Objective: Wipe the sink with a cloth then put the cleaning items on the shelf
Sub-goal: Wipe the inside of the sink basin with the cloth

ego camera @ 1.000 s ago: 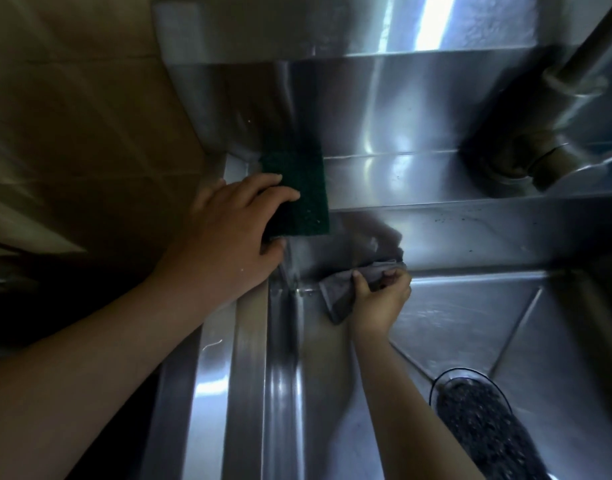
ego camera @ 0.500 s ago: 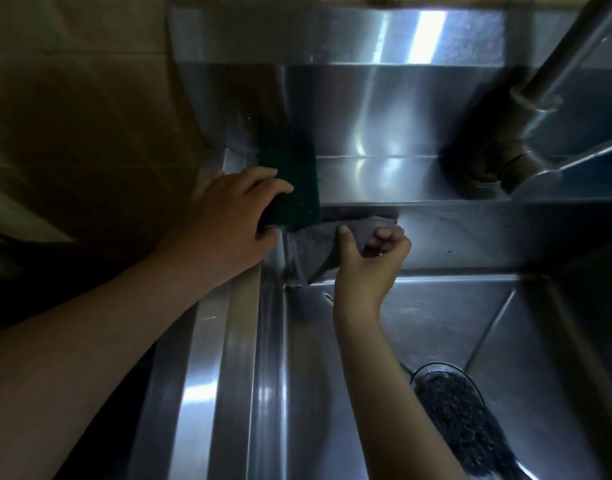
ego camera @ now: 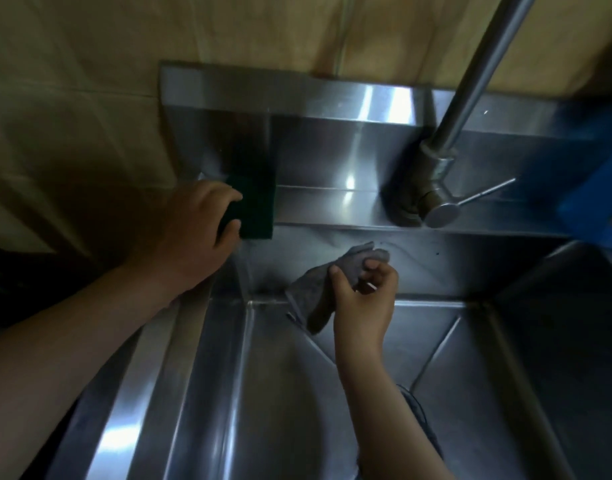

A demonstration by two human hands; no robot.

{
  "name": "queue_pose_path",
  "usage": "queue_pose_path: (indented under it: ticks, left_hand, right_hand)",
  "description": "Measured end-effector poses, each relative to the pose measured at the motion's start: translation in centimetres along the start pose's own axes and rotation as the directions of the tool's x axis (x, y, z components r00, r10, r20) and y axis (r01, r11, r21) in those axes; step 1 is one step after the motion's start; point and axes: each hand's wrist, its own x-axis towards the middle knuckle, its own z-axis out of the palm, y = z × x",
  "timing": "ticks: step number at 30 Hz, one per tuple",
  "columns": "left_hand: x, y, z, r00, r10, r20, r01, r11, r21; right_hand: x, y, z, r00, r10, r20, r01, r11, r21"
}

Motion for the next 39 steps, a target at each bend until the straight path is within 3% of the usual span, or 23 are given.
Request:
queue_pose_path:
  ticks: [4, 7, 9, 13, 18, 27, 34, 39]
  left_hand:
    - [-1.5, 4.6, 0.3, 0.997, -0.031, -0.068, 0.024, 0.994, -0.104]
    - [-2.7, 7.9, 2.2, 0.999, -0.052, -0.001, 0.050, 0.980, -0.192]
    - [-3.2, 8.9, 4.1, 0.986, -0.156, 0.065, 0.167, 0.960, -0.227]
    - [-3.6, 9.3, 7.7, 0.880, -0.468, 0.088, 0.466, 0.811, -0.354]
    - [-2.9, 10.2, 10.7, 0.757, -0.637, 0.143, 0.621, 0.635, -0.460]
    - [0.0, 10.1, 13.6, 0.725, -0.672, 0.151, 0.623, 0.547, -0.558]
    - [0.8, 9.5, 13.8, 0.656, -0.737, 0.161, 0.630, 0.418, -0.654]
    - [1.0, 9.0, 13.9, 0.670, -0.724, 0.165, 0.624, 0.429, -0.653]
  right_hand:
    - [1.1, 0.3, -1.5, 0.999, 0.001, 0.036, -0.002, 1.000, 0.029]
    - [1.3, 0.7, -2.8, 0.998, 0.028, 0.053, -0.031, 0.998, 0.060]
    - [1.5, 1.0, -3.7, 0.998, 0.048, 0.048, -0.052, 0.996, 0.073]
    - [2.1, 1.3, -4.9, 0.996, 0.078, 0.051, -0.084, 0.986, 0.144]
    - [2.9, 0.8, -4.3, 0.994, 0.104, 0.031, -0.109, 0.966, 0.236]
    - [4.5, -0.2, -1.7, 0.993, 0.065, -0.102, -0.043, 0.979, 0.202]
    - [5.5, -0.6, 1.2, 0.971, -0.018, -0.238, 0.044, 0.994, 0.103]
    - [5.7, 0.2, 1.7, 0.966, -0.059, -0.251, 0.080, 0.994, 0.075]
